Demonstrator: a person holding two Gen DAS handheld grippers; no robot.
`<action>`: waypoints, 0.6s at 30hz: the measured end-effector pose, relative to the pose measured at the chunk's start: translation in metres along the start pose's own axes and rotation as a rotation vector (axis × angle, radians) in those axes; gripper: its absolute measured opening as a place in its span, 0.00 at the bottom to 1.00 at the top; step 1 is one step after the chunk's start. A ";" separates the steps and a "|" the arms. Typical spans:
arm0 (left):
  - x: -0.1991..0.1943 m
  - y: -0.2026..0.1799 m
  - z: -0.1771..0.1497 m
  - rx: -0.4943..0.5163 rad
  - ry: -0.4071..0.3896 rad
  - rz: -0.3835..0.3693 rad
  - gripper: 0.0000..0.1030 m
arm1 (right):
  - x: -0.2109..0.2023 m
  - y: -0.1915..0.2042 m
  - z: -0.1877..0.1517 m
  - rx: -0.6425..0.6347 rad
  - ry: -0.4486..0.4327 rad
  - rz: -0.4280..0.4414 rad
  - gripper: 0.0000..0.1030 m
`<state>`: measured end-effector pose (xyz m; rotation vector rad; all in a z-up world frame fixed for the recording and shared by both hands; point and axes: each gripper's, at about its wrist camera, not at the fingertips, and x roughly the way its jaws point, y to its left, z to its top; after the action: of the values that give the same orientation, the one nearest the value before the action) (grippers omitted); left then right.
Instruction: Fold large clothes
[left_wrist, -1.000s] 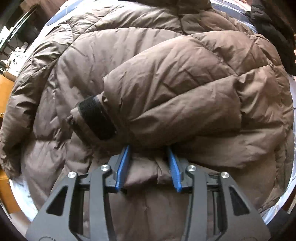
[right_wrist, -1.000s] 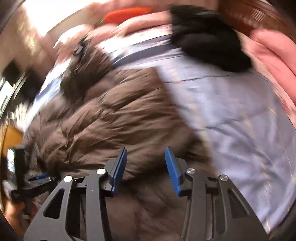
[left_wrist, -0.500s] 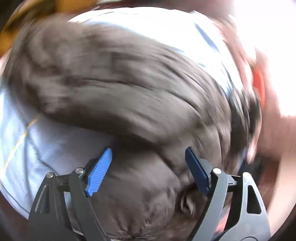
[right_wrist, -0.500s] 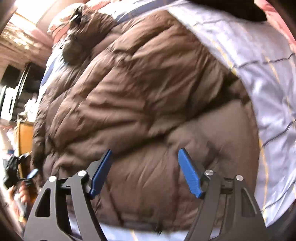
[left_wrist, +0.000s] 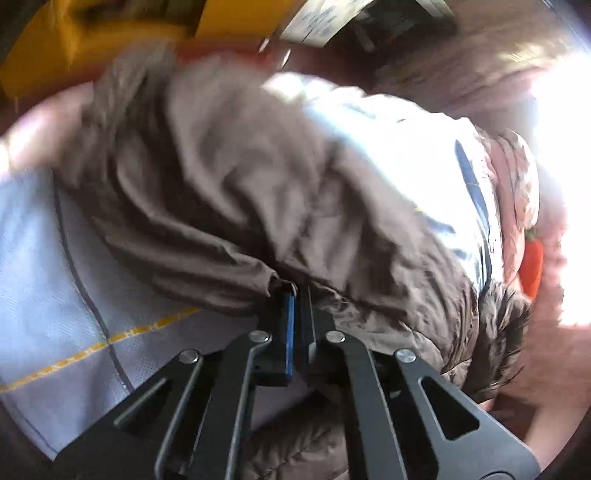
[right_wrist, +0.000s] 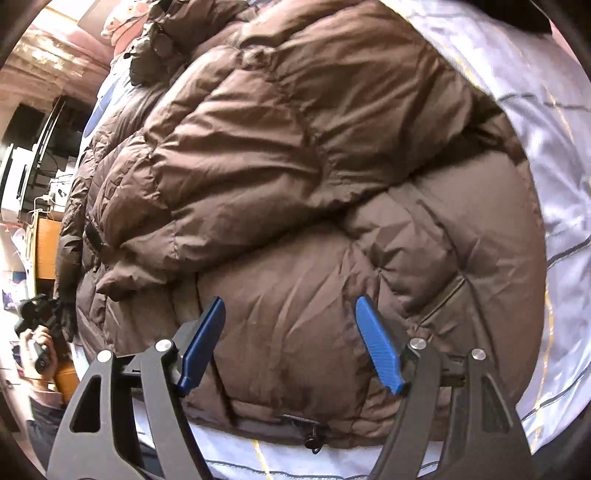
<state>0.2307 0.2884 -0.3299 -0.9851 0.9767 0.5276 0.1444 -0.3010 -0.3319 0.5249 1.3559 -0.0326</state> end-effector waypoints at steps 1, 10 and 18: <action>-0.014 -0.023 -0.005 0.079 -0.065 0.015 0.02 | 0.000 0.006 0.001 -0.011 -0.012 0.001 0.72; -0.093 -0.220 -0.177 0.870 -0.215 -0.262 0.02 | -0.023 0.028 -0.023 -0.116 -0.118 0.014 0.72; -0.070 -0.185 -0.162 0.667 0.004 -0.247 0.76 | -0.036 0.002 -0.032 -0.125 -0.099 0.002 0.76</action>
<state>0.2649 0.0608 -0.2188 -0.4904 0.9272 -0.0206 0.1073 -0.2965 -0.3016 0.4141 1.2516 0.0280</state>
